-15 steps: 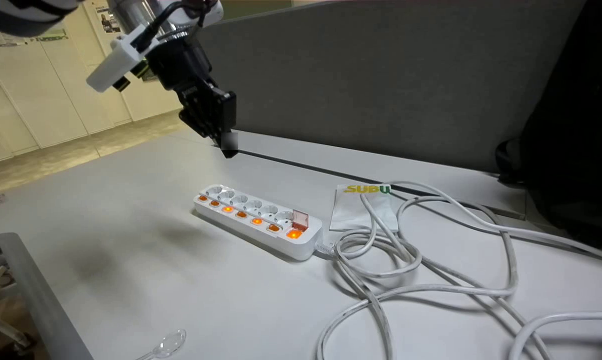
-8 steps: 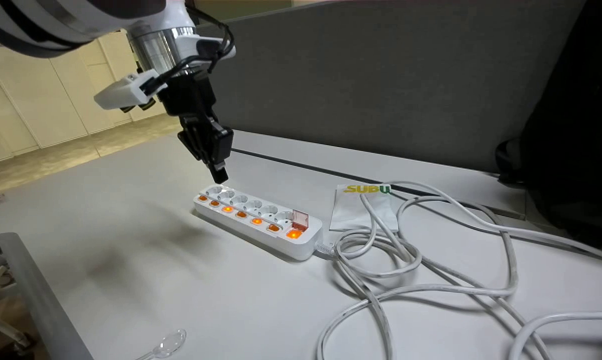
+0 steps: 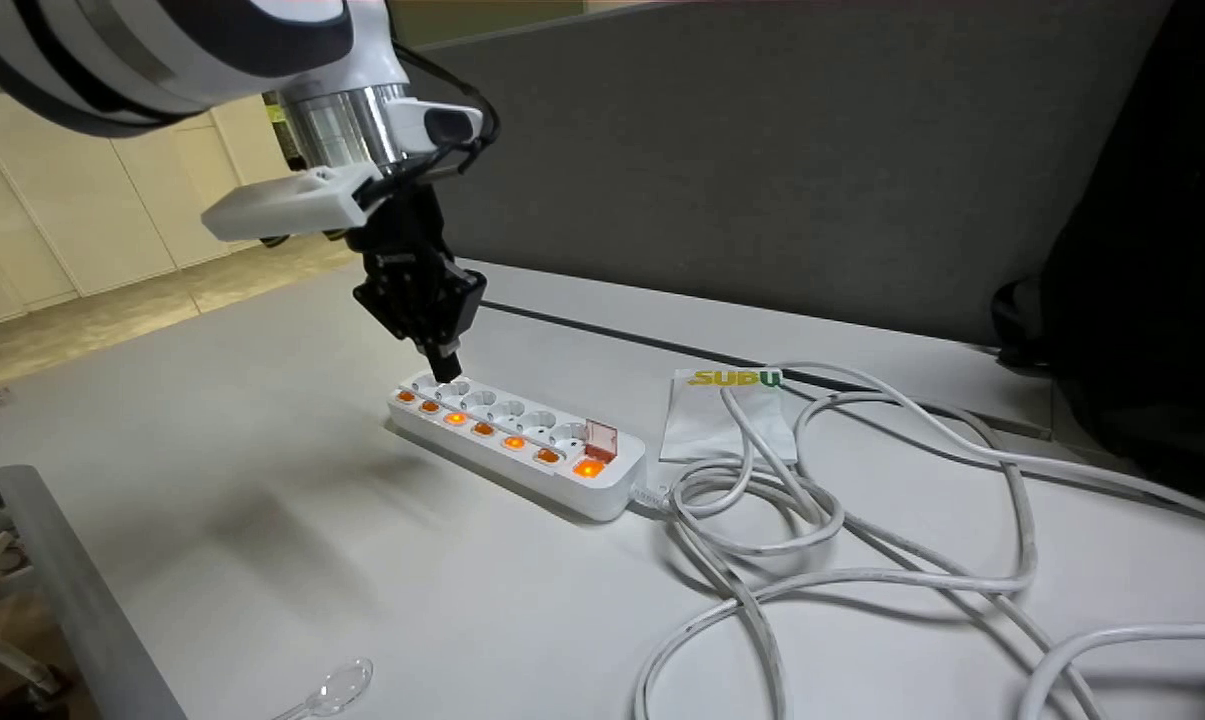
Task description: Turn on the fourth switch
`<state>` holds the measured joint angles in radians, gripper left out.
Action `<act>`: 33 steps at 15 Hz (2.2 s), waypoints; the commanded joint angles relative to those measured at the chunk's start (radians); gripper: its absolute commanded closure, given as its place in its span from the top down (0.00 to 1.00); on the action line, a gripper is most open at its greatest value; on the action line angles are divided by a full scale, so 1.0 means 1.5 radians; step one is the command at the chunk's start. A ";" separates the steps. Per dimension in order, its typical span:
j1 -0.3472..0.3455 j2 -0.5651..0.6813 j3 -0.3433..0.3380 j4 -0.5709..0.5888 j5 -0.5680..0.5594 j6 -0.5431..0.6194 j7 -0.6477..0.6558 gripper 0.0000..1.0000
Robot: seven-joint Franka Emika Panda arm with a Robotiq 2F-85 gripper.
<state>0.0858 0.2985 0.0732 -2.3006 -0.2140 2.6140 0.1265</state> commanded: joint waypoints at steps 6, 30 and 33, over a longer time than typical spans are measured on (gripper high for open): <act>0.008 0.011 -0.011 0.006 0.011 0.011 -0.024 0.00; 0.031 0.103 -0.045 0.033 0.011 0.082 -0.016 0.00; 0.031 0.110 -0.045 0.040 0.014 0.082 -0.017 0.00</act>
<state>0.1210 0.4457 0.0137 -2.2681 -0.2125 2.7389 0.1076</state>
